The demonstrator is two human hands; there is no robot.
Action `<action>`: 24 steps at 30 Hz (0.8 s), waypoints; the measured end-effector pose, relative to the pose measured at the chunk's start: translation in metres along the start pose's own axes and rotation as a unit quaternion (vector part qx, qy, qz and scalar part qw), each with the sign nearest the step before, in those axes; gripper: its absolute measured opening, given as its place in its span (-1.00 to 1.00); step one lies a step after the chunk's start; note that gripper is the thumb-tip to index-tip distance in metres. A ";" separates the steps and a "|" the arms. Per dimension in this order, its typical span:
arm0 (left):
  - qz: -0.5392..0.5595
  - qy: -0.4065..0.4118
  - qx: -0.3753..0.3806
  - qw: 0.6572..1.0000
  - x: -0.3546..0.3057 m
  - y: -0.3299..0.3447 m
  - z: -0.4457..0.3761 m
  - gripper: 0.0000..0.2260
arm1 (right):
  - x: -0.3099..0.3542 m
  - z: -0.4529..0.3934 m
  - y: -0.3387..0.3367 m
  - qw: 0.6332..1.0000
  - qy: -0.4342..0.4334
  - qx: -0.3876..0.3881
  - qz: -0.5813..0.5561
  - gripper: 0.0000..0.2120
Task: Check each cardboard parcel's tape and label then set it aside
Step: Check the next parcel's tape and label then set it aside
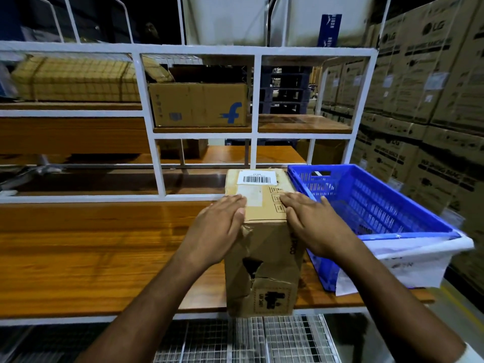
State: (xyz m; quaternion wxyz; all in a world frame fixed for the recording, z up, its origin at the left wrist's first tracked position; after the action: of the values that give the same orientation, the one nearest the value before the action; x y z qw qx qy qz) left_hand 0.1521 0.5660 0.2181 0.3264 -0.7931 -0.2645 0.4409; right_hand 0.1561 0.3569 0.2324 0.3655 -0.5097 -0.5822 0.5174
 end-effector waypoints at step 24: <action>0.093 0.127 -0.148 0.976 0.010 0.017 0.024 -0.64 | -0.007 0.040 0.025 0.937 0.017 -0.243 -0.250 -0.51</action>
State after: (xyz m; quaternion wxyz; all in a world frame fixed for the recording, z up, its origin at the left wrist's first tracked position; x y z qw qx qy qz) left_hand 0.1384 0.5688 0.1908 0.1938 -0.9034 -0.2080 0.3211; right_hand 0.1252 0.3393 0.2010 0.3583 -0.4299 -0.7922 0.2435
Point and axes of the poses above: each hand's wrist, its own z-axis away from the middle knuckle, its own y-axis out of the palm, x = y × z, the point moved 3 cm from there along -z, towards the middle knuckle, and after that the axes turned 14 degrees about z, right-handed, at the moved point
